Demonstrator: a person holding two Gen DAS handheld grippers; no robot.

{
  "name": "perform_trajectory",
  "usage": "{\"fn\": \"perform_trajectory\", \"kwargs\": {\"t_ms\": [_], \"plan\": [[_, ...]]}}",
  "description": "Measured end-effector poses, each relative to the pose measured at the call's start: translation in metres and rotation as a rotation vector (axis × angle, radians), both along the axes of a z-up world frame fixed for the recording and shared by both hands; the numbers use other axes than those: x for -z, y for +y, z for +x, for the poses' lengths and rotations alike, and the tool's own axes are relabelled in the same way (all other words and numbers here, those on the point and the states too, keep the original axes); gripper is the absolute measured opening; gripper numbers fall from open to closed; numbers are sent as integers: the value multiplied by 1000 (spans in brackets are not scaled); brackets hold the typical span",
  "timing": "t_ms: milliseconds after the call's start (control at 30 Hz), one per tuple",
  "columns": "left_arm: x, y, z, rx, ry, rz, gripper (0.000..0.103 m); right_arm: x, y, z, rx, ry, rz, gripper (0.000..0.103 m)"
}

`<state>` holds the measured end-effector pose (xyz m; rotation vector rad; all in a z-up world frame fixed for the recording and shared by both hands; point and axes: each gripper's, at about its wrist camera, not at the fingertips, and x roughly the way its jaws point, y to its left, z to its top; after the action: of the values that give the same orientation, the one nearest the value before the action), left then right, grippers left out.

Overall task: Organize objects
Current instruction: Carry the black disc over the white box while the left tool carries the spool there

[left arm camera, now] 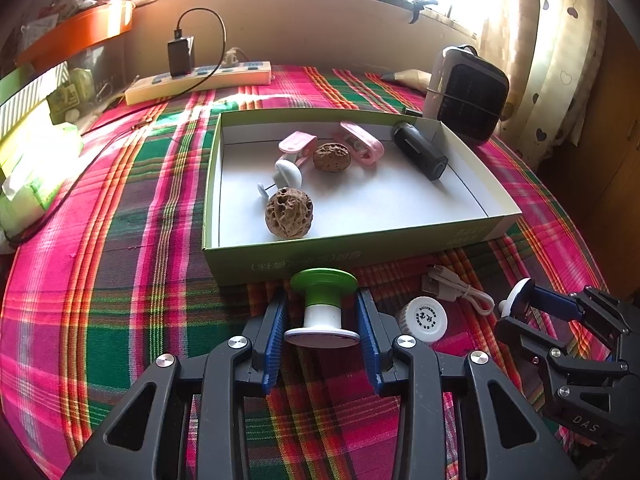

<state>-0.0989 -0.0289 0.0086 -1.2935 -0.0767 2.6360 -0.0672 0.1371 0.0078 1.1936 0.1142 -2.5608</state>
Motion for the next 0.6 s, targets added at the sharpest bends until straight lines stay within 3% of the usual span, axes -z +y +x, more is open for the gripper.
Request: {"fn": "perform_trajectory", "kwargs": {"t_ms": [600], "plan": [[-13,-3,7,4,39,6,32,-9,1,1,-9,17,-26,48]]}}
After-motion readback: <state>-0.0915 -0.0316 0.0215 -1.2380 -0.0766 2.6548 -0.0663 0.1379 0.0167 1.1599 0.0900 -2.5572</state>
